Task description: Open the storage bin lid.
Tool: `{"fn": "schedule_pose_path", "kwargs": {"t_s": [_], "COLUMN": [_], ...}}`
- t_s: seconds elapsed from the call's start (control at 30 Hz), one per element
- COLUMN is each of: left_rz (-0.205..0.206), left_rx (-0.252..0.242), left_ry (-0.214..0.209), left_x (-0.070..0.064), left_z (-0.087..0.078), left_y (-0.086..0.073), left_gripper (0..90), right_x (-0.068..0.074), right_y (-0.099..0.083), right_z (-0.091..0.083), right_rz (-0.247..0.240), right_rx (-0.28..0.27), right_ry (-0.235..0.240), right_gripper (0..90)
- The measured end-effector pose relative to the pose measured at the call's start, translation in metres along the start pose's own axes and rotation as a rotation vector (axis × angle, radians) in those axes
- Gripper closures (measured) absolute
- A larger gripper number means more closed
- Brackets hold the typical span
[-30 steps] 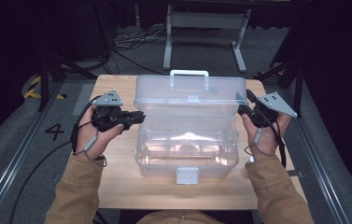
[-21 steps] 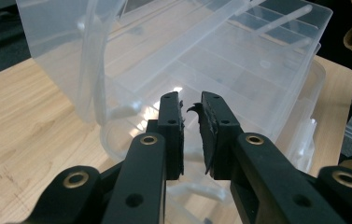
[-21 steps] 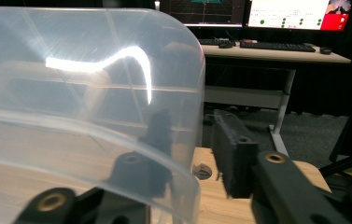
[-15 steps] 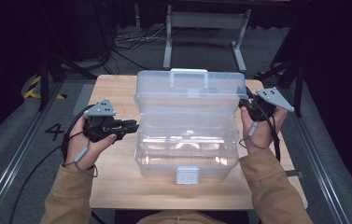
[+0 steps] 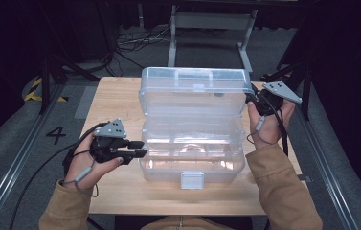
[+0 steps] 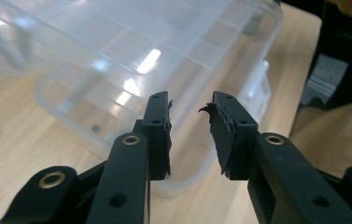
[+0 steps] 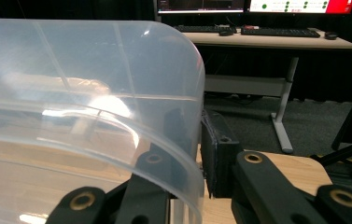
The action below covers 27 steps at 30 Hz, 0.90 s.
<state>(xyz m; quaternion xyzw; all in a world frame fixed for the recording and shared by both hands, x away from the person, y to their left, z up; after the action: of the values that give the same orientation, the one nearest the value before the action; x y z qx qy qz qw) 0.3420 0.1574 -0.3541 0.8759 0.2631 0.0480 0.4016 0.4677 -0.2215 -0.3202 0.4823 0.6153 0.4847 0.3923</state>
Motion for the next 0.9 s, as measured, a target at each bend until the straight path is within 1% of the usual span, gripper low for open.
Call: {"fn": "schedule_pose_path", "kwargs": {"t_s": [0.03, 0.1, 0.17, 0.3, 0.4, 0.43, 0.53, 0.6, 0.67, 0.7, 0.73, 0.77, 0.87, 0.9], "left_rz": [0.008, 0.01, 0.009, 0.02, 0.035, 0.043, 0.044, 0.042, 0.045, 0.046, 0.039, 0.044, 0.047, 0.047], "left_rx": [0.018, 0.019, 0.038, 0.077, 0.114, 0.133, 0.163, 0.174, 0.177, 0.187, 0.189, 0.199, 0.205, 0.208], "left_ry": [-0.02, -0.028, -0.043, -0.07, -0.091, -0.102, -0.11, -0.118, -0.118, -0.123, -0.126, -0.128, -0.133, -0.138], "left_x": [-0.004, -0.005, -0.006, -0.007, -0.008, -0.008, -0.007, -0.006, -0.006, -0.005, -0.005, -0.005, -0.005, -0.004], "left_z": [0.005, 0.007, 0.011, 0.021, 0.028, 0.031, 0.039, 0.044, 0.047, 0.049, 0.051, 0.055, 0.058, 0.061], "left_y": [-0.003, -0.003, -0.006, -0.011, -0.014, -0.015, -0.018, -0.02, -0.02, -0.021, -0.022, -0.023, -0.024, -0.024], "left_gripper": [67.8, 67.3, 67.3, 66.0, 65.2, 64.8, 64.1, 64.2, 64.0, 64.0, 64.0, 63.9, 63.7, 63.1], "right_x": [0.0, 0.0, -0.001, -0.002, -0.003, -0.003, -0.003, -0.004, -0.004, -0.004, -0.004, -0.004, -0.005, -0.005], "right_y": [0.001, 0.001, 0.001, 0.003, 0.004, 0.004, 0.004, 0.004, 0.004, 0.005, 0.005, 0.005, 0.005, 0.005], "right_z": [0.001, 0.002, 0.004, 0.007, 0.008, 0.008, 0.008, 0.009, 0.009, 0.009, 0.009, 0.01, 0.01, 0.01], "right_rz": [-0.003, -0.005, -0.006, -0.013, -0.013, -0.012, -0.016, -0.016, -0.014, -0.014, -0.014, -0.014, -0.017, -0.017], "right_rx": [0.002, 0.002, 0.002, 0.014, 0.018, 0.02, 0.025, 0.023, 0.025, 0.025, 0.025, 0.027, 0.029, 0.032], "right_ry": [-0.002, -0.002, 0.0, 0.003, 0.008, 0.011, 0.017, 0.022, 0.023, 0.024, 0.024, 0.025, 0.028, 0.027], "right_gripper": [81.0, 81.1, 81.2, 81.0, 80.9, 80.8, 80.5, 80.4, 80.3, 80.3, 80.3, 80.3, 80.1, 80.1]}}
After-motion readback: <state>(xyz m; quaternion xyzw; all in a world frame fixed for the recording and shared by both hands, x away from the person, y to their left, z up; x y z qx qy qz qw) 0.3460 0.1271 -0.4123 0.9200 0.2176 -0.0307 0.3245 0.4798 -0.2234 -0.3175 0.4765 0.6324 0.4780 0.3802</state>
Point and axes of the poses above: each handheld gripper's, and its own axes: z roughly forward along the jaws, y roughly out of its top, x roughly to its left, the point moved 4 cm from there along z, roughly forward along the jaws, and after that the axes turned 2 degrees about -z, right-handed, at the moved point
